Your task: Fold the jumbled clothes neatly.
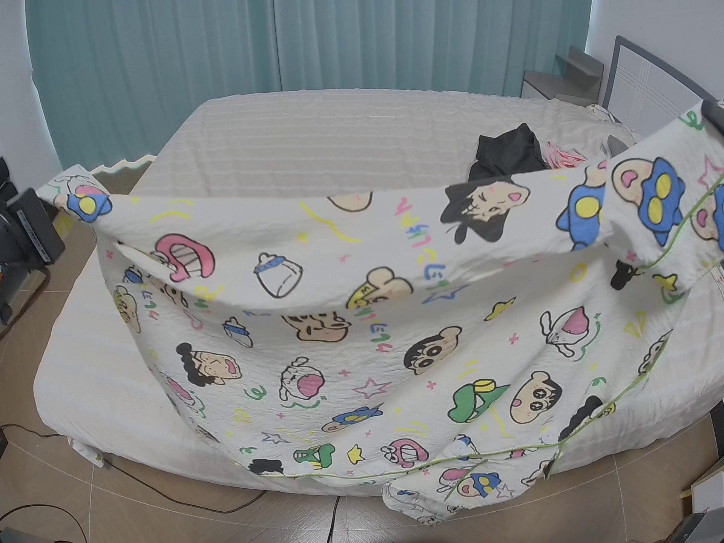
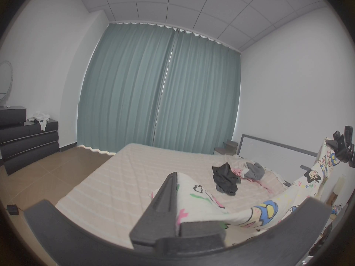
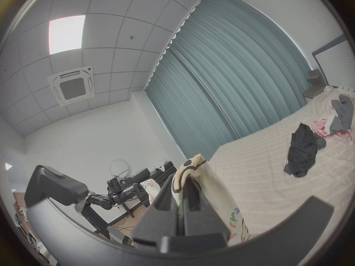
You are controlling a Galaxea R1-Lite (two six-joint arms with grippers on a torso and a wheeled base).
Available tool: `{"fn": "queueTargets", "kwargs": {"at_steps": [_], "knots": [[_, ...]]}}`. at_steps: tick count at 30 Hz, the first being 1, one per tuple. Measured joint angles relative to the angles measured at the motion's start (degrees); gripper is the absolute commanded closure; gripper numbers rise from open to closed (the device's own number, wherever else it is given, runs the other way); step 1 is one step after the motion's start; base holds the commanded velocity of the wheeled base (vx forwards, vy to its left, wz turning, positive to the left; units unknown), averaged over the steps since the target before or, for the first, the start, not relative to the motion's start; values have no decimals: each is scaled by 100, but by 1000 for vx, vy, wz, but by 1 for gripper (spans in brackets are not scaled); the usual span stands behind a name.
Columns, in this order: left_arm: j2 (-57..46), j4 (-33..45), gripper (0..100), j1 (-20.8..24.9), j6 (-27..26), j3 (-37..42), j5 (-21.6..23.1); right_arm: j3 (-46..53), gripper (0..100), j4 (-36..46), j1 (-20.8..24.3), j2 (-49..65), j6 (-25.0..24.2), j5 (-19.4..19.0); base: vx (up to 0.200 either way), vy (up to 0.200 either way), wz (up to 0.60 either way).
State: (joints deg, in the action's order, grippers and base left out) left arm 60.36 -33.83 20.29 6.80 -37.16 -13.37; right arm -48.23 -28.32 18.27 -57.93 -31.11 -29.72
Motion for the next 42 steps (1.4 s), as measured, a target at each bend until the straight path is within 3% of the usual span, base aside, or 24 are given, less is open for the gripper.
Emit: {"fn": "queueTargets", "kwargs": {"at_steps": [8, 23, 42], "knots": [[664, -7, 100, -23, 406, 166, 126, 324, 100, -50, -74, -572, 21, 206, 0, 0, 0], [2219, -728, 100, -240, 510, -421, 122, 380, 100, -491, -166, -1812, 185, 1328, 200, 0, 0], [4681, -1346, 100, -444, 496, -1574, 100, 297, 100, -2021, -288, -3895, 191, 1831, 189, 0, 0]]}}
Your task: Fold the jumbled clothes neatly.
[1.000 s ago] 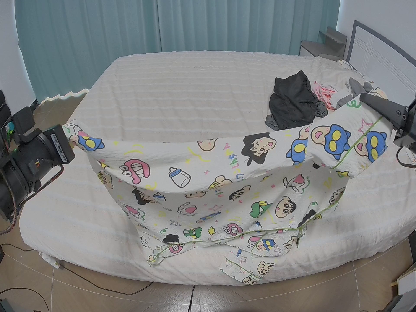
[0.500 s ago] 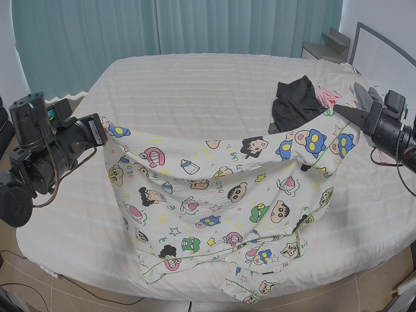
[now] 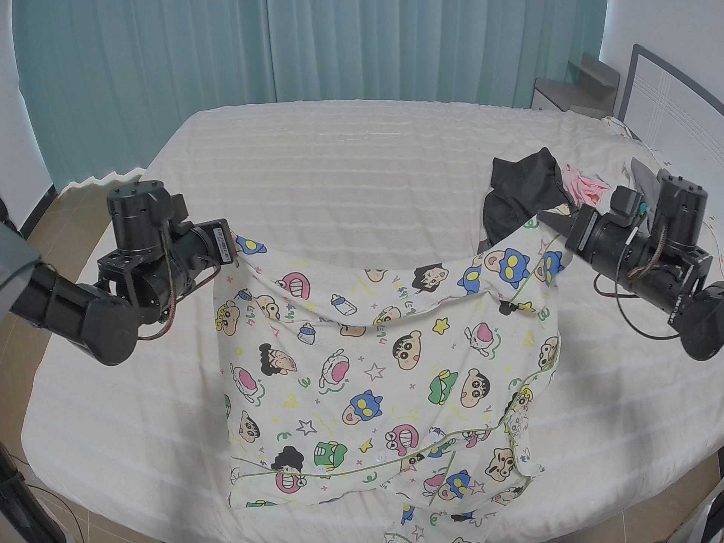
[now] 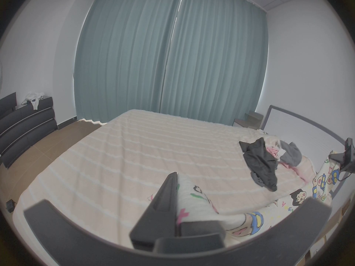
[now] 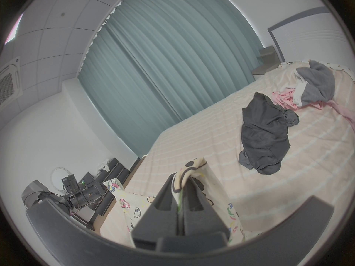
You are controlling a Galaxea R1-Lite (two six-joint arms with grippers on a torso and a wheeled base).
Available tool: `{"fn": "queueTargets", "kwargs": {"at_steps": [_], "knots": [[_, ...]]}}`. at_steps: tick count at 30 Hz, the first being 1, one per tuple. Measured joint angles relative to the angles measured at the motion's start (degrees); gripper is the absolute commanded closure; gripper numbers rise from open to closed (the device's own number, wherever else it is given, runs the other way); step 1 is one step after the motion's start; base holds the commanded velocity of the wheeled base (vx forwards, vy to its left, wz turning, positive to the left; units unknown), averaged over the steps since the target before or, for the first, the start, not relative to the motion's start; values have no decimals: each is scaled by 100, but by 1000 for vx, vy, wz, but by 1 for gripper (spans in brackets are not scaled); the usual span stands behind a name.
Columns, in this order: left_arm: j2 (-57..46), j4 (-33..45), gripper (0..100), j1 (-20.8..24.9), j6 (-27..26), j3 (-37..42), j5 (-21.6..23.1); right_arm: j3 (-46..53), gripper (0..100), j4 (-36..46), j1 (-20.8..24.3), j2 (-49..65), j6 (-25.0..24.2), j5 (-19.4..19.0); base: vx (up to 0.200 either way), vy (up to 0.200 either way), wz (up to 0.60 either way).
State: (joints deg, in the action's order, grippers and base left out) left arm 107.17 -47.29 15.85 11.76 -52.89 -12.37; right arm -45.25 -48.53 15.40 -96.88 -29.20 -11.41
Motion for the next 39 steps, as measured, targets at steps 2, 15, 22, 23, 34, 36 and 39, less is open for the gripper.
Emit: {"fn": "queueTargets", "kwargs": {"at_steps": [2, 15, 22, 23, 34, 36, 39], "knots": [[267, -15, 100, -2, 0, -132, -2, -26, 100, -126, -24, -279, -6, 71, 0, 0, 0], [1985, -414, 100, -20, 213, -1058, -396, -518, 100, -769, -140, -2071, -191, 668, 0, 0, 0], [2732, -523, 100, -133, 354, -1587, -656, -1051, 100, -1047, -189, -2914, -235, 1084, 0, 0, 0], [2825, -525, 100, -166, 361, -1666, -708, -1175, 100, -1084, -195, -3040, -236, 1176, 0, 0, 0], [3277, -564, 0, -499, 657, -2208, -814, -2153, 0, -1097, -201, -3940, -244, 1401, 0, 0, 0], [3357, -564, 0, -594, 686, -2304, -818, -2336, 0, -1095, -247, -4067, -244, 1431, 0, 0, 0], [3465, -562, 0, -745, 730, -2395, -827, -2495, 0, -1086, -352, -4205, -299, 1475, 0, 0, 0]]}}
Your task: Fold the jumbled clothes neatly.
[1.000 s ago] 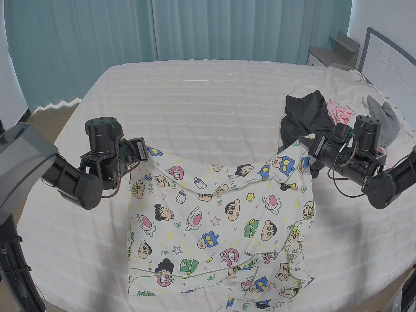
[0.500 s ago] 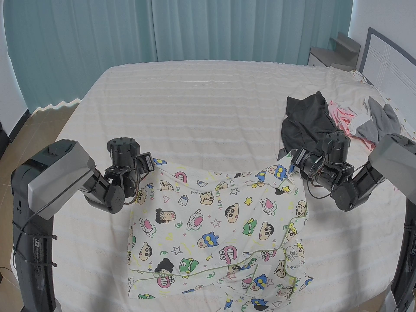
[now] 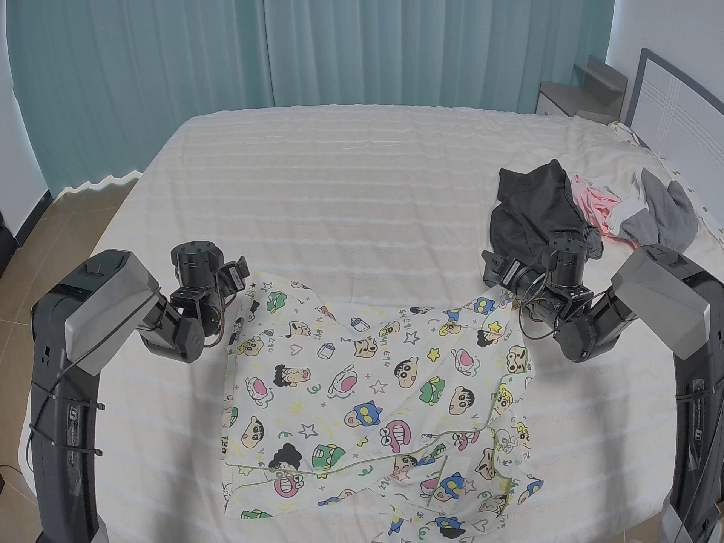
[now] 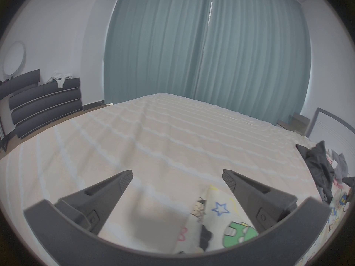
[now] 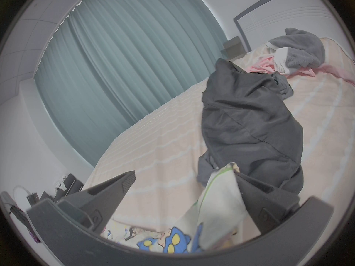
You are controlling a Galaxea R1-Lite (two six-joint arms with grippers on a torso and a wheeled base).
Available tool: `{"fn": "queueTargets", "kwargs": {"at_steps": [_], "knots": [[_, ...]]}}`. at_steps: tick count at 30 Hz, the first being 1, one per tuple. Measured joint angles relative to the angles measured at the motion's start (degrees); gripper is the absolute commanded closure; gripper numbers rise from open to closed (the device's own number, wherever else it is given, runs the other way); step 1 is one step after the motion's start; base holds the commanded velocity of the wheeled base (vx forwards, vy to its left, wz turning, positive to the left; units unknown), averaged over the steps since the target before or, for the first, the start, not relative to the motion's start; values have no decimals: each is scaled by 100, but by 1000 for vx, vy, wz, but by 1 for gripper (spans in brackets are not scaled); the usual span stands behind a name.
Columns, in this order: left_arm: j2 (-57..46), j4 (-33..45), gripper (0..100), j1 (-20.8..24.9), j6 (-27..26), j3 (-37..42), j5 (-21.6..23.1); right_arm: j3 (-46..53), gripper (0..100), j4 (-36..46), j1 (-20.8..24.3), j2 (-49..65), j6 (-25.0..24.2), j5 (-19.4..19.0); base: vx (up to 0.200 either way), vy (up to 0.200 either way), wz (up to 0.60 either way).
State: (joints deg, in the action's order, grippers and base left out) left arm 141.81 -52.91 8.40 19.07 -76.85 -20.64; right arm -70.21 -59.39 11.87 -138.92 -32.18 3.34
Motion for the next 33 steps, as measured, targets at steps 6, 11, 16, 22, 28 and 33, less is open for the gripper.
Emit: {"fn": "queueTargets", "kwargs": {"at_steps": [6, 11, 16, 22, 28, 33], "knots": [[94, 11, 0, -276, 206, -57, 0, -71, 0, 143, -168, 23, -903, 7, 0, 0, 0], [13, 22, 0, -482, 296, 224, 11, -41, 0, 673, -293, 213, -1209, 0, 0, 0, 0], [-397, 30, 0, -586, 729, 891, 217, 139, 0, 868, -501, 522, -1506, -162, 0, 0, 0], [-1213, 39, 0, -653, 1485, 2104, 1178, 916, 0, 996, -829, 973, -1398, -886, 0, 0, 0], [-2241, 37, 0, -667, 2232, 3374, 2054, 2334, 0, 763, -1234, 1332, -528, -2060, 0, 0, 0], [-3410, 33, 0, -673, 3090, 4361, 2862, 3595, 0, 30, -1584, 1499, 336, -3289, 0, 0, 0]]}}
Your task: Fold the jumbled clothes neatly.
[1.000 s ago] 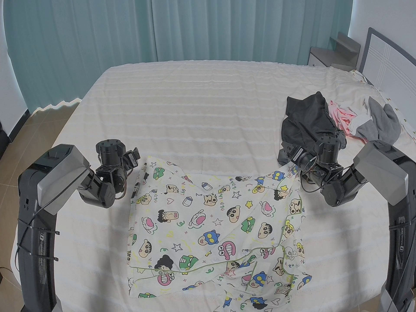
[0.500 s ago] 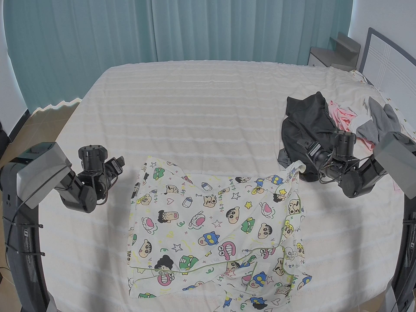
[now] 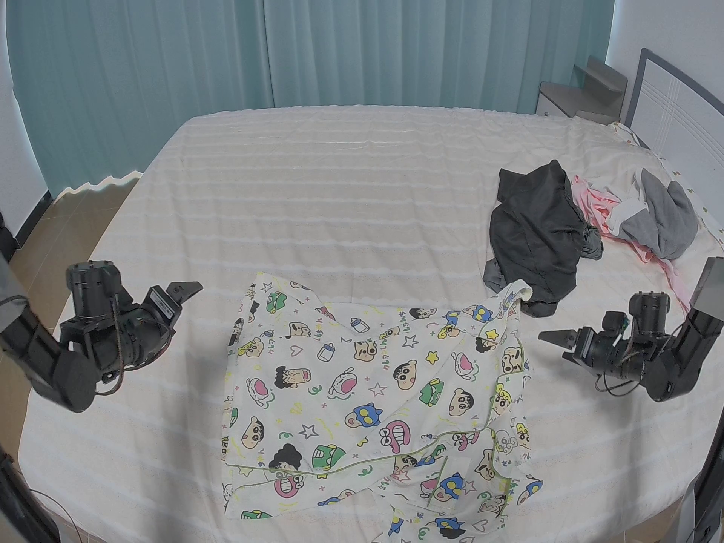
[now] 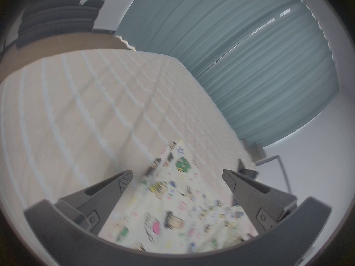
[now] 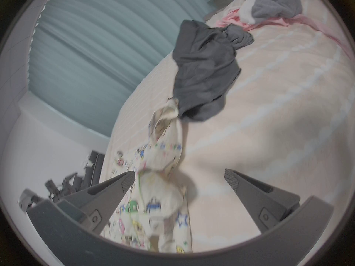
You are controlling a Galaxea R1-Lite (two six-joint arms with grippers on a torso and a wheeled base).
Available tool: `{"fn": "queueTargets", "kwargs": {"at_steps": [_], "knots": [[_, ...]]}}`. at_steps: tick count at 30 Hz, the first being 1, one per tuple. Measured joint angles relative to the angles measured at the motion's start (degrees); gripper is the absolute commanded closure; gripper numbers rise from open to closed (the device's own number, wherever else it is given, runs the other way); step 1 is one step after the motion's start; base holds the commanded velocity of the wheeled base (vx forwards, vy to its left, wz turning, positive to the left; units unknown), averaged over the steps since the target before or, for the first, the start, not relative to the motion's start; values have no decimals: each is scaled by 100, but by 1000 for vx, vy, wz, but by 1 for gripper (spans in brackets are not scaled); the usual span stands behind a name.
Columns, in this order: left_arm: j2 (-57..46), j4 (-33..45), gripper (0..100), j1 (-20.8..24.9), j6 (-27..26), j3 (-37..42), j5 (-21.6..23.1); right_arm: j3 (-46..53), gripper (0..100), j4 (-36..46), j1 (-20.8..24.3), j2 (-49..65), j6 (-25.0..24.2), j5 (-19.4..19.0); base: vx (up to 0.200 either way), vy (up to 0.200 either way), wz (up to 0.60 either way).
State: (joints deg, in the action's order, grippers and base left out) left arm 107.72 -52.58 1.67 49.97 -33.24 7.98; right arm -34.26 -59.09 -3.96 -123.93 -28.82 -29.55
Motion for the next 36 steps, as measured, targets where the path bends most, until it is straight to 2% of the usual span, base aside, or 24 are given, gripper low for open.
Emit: {"fn": "queueTargets", "kwargs": {"at_steps": [5, 9, 12, 21, 36], "knots": [[-1191, 0, 0, 6, 784, 808, 539, 736, 0, -569, -140, -11, 433, -658, 0, 0, 0], [-1921, 0, 0, 28, 1342, 1359, 763, 1078, 0, -808, -133, -90, 635, -1206, 0, 0, 0], [-2227, 2, 0, 44, 1536, 1604, 898, 1220, 0, -863, -37, -168, 701, -1457, 0, 0, 0], [-2544, -2, 0, 54, 1585, 1752, 1030, 1273, 0, -887, 378, -366, 718, -1509, 0, 0, 0], [-2503, -2, 0, 54, 1585, 1762, 1035, 1263, 0, -885, 394, -667, 718, -1498, 0, 0, 0]]}}
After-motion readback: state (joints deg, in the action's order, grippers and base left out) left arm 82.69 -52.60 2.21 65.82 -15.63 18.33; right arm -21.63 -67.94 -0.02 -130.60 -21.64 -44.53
